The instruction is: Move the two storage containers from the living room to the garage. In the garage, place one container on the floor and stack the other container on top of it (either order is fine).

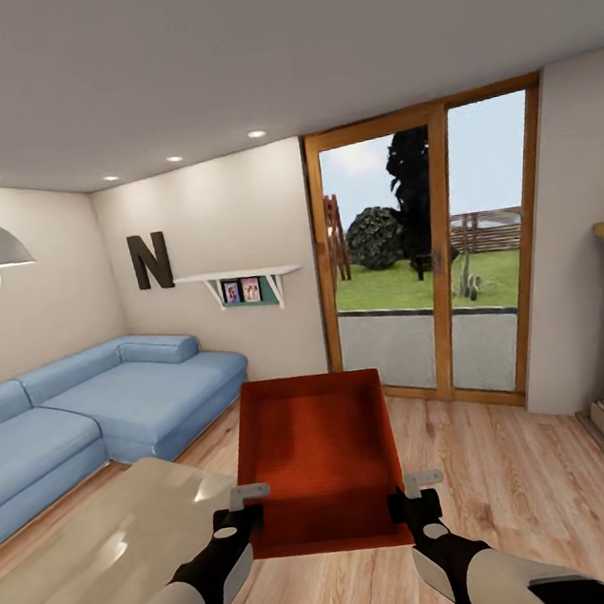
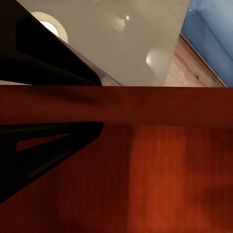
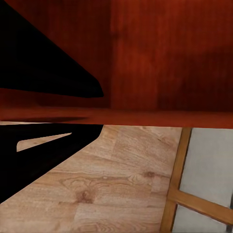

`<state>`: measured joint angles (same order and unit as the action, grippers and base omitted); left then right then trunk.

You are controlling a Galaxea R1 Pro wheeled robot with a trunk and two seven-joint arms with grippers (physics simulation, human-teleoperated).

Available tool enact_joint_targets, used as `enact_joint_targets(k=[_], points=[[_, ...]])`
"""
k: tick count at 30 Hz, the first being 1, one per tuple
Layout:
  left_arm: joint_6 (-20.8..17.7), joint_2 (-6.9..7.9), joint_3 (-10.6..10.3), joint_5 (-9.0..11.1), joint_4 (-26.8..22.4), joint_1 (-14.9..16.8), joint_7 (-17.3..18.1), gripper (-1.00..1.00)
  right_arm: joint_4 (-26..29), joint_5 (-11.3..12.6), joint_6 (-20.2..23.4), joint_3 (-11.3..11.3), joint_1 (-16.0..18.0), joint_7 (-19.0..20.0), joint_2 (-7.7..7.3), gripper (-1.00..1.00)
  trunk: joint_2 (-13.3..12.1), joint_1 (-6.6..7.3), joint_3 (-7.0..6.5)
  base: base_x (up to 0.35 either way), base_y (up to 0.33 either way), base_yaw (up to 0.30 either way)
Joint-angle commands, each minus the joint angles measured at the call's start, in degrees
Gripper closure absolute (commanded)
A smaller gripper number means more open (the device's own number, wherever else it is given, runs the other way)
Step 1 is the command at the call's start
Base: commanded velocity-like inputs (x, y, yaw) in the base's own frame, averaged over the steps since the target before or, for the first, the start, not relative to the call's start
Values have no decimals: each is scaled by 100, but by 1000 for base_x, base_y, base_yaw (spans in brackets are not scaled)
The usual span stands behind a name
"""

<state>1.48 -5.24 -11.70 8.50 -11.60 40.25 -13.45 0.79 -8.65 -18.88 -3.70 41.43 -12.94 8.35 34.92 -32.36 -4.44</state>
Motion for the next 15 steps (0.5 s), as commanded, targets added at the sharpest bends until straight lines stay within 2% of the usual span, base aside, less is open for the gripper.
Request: enact_joint_targets(k=[1,5,15], points=[[19,-12,291,512,0,9,-88,100,-3,30,-37,-122,-3,-499,0,100,3,-2,1,0,0,0],[19,-11,291,512,0,9,-88,100,-8,30,-37,-122,-3,-504,7,100,3,-2,1,0,0,12],[19,-8,291,512,-6,9,-88,100,-9,30,-37,-122,-3,-499,8,100,3,-2,-25,0,0,259]])
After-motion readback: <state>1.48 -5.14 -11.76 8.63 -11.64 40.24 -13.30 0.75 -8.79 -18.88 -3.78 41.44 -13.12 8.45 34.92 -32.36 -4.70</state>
